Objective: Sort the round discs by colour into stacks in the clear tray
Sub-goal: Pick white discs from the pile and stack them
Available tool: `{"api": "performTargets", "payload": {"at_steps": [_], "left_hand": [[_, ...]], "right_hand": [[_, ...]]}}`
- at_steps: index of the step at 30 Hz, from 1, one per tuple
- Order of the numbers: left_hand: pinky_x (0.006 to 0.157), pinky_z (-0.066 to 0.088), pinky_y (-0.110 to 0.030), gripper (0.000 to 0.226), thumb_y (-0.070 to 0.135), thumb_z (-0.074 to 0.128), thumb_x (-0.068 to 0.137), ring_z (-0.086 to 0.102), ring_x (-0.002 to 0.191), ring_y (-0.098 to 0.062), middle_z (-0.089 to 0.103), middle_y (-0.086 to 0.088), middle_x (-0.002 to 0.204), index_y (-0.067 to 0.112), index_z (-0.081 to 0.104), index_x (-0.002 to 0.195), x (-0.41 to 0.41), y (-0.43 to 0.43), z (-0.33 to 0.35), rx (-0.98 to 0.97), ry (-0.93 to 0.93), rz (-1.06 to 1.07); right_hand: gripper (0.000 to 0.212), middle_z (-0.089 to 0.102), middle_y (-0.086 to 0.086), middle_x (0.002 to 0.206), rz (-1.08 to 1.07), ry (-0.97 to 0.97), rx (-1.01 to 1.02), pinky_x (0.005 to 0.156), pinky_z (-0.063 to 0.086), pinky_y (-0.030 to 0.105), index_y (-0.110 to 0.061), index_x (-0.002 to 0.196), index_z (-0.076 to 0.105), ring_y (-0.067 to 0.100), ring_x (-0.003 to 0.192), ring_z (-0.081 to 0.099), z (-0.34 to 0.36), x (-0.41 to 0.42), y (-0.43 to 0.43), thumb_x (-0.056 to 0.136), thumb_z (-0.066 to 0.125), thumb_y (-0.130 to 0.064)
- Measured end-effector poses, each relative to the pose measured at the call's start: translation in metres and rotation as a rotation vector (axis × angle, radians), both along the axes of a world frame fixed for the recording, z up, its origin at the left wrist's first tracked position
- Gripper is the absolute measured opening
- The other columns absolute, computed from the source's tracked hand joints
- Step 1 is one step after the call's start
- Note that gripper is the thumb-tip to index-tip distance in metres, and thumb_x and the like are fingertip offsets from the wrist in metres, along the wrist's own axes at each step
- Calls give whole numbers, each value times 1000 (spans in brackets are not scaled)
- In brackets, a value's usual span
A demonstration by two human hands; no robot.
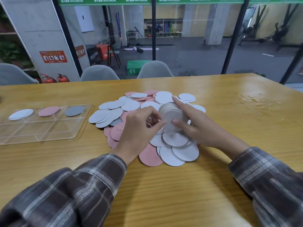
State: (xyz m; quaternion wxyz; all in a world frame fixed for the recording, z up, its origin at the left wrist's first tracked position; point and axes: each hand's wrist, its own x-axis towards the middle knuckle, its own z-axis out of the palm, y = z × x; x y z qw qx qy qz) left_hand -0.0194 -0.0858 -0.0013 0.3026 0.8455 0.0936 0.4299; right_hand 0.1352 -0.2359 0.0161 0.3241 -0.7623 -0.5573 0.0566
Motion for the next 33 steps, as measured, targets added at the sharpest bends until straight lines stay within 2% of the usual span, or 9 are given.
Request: {"api": "performTargets", "payload": {"at_steps": [4, 8, 11, 14, 17, 21, 26, 29, 33], "left_hand": [[73, 44, -15, 28, 40, 91, 78, 64, 84, -10, 68, 11, 87, 20, 75, 91, -5, 0, -6, 111, 181, -202], [86, 51, -33, 37, 51, 86, 79, 63, 100, -13, 68, 11, 102, 22, 77, 101, -4, 0, -13, 227, 281, -256], [81, 52, -30, 26, 45, 79, 89, 64, 93, -9, 71, 11, 96, 20, 78, 98, -5, 1, -10, 225, 237, -260], [73, 50, -21, 13, 28, 76, 94, 63, 83, -2, 72, 11, 89, 15, 77, 95, -7, 1, -6, 195, 145, -239], [72, 51, -22, 7, 18, 74, 96, 64, 81, -6, 71, 7, 88, 12, 76, 99, -8, 4, -5, 226, 76, -178], [74, 54, -19, 10, 5, 76, 92, 65, 80, -11, 68, 2, 87, 10, 74, 100, -7, 5, -3, 191, 10, -107], [71, 59, -19, 17, 7, 82, 87, 68, 80, -11, 70, 2, 86, 15, 73, 99, -2, 2, -5, -3, 2, -39], [67, 59, -18, 17, 9, 84, 85, 69, 79, -11, 70, 2, 84, 12, 72, 96, 2, 1, -5, -91, -3, -23], [64, 59, -21, 18, 11, 86, 83, 69, 75, -10, 70, 6, 79, 13, 68, 85, 3, 0, -4, -52, -11, 9]], "right_hand": [[75, 36, -11, 161, -4, -2, 26, 112, 36, 31, -28, 163, 16, 10, 138, 41, 1, 3, -2, 102, 59, -31], [71, 44, -5, 156, -50, 16, 58, 106, 35, 25, -25, 161, 25, 3, 117, 42, 5, 7, -3, 100, 63, -27], [70, 42, -7, 158, -28, 42, 37, 113, 36, 34, -28, 161, 25, 7, 121, 49, 5, 9, -5, 101, 61, -26], [66, 42, -15, 151, -6, 149, 38, 108, 37, 38, -35, 160, 26, -11, 101, 43, 5, 9, -5, 103, 57, -25], [62, 39, -19, 155, -16, 234, 57, 112, 35, 35, -38, 159, 29, 0, 111, 41, 5, 8, -5, 105, 53, -22], [56, 48, -23, 139, -7, 310, 74, 82, 39, 9, -42, 156, 32, -13, 92, 50, 5, 4, -5, 107, 45, -20], [51, 46, -25, 141, 15, 347, 87, 62, 42, 7, -41, 156, 32, -14, 78, 52, 3, 1, -7, 109, 36, -20], [50, 39, -33, 143, 43, 317, 57, 71, 46, 13, -43, 157, 27, -12, 97, 52, 7, -2, -6, 109, 38, -38], [67, 46, -7, 149, 38, 49, -6, 101, 44, 30, -35, 162, 17, 9, 117, 50, 4, 1, -3, 104, 52, -38]]}}
